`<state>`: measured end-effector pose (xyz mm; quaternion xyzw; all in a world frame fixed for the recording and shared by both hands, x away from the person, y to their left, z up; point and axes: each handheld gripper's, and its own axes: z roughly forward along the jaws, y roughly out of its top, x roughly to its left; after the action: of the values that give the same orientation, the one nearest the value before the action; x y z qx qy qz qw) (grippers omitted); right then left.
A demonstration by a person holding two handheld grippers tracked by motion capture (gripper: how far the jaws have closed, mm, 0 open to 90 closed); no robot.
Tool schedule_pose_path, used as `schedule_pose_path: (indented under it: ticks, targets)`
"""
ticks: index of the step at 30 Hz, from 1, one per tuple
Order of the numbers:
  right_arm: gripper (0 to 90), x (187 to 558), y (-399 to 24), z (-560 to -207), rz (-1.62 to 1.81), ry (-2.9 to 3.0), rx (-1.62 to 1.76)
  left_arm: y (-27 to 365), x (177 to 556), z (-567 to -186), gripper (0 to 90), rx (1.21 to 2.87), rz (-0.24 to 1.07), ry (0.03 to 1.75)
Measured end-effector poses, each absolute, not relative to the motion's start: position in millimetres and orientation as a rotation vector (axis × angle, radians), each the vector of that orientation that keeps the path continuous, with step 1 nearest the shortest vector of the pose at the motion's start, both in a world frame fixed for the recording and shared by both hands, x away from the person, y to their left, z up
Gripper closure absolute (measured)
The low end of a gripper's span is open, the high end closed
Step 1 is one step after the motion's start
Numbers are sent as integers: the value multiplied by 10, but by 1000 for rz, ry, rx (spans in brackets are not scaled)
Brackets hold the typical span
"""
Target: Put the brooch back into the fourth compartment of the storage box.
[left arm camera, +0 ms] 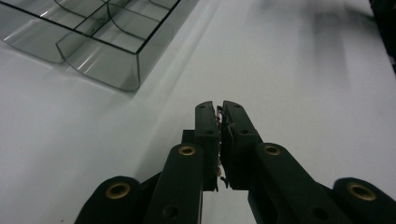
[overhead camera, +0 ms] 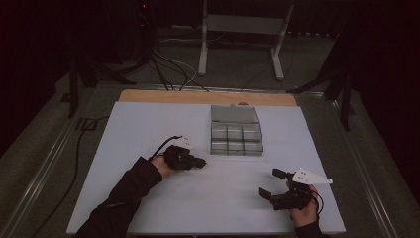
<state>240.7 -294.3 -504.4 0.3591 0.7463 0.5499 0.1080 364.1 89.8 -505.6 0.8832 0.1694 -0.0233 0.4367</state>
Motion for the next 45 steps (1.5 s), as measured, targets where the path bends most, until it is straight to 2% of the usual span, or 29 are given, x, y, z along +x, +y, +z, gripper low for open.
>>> schedule_pose_path:
  ticks: [11,45]
  targets:
    - [0,2397,-2944,-5034,1621,2194,1053,822,3767,-4947,880,2166,-88,428]
    - [0,2395,-2951,-5032,1626,2194,1045,496,4099,-4766,879,2142,-61,473]
